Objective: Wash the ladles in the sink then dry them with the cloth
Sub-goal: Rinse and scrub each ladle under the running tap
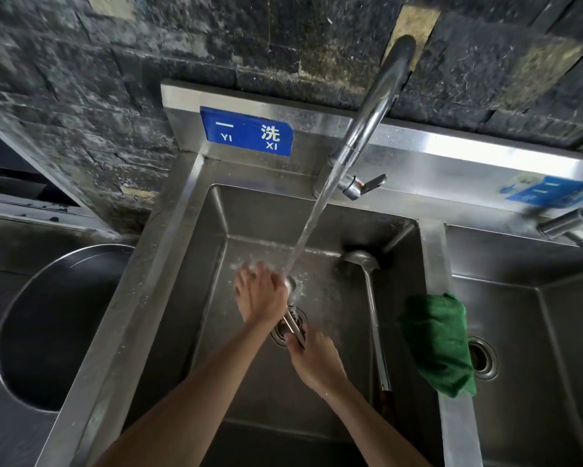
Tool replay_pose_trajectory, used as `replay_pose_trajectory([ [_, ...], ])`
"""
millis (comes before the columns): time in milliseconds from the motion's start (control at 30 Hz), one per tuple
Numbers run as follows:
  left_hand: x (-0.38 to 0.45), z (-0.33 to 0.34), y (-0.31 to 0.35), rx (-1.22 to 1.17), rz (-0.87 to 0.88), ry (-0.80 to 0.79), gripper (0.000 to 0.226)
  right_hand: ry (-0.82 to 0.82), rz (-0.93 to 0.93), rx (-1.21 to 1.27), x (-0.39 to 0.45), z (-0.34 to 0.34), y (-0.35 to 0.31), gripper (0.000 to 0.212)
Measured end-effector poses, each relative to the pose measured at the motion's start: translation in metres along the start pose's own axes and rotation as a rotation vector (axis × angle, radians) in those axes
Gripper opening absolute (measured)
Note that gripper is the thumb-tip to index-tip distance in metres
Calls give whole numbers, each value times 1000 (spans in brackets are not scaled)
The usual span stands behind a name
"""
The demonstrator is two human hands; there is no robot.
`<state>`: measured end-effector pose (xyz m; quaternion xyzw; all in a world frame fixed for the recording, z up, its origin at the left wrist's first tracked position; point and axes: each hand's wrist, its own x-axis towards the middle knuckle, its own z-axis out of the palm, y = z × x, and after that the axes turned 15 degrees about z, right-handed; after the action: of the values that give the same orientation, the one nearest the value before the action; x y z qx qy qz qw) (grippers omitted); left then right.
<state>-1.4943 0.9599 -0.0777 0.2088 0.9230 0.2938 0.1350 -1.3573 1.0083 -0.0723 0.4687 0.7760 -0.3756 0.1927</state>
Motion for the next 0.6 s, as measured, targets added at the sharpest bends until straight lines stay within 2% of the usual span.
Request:
replay_pose_trajectory([
  [67,-9,-5,7,-186,-171,53,58,16,-11,13,10,-2,-11,23],
  [133,-17,-12,13,-487,-466,53,65,38,-13,46,21,-4,-26,23],
  [200,-21,-19,17,-895,-685,0,37,45,-27,88,30,-7,-41,22],
  [233,-23,-23,19,-1039,-674,-95,24,53,-44,95,34,-9,-48,21],
  [300,-22,-30,18,-1108,-532,-224,22,65,-99,84,39,-15,-62,21],
  [433,-2,-51,15,-1137,-367,-213,27,55,-215,117,45,-32,-84,19],
  [600,18,-81,21,-1202,-244,-154,29,-11,-197,216,48,-38,-81,40],
])
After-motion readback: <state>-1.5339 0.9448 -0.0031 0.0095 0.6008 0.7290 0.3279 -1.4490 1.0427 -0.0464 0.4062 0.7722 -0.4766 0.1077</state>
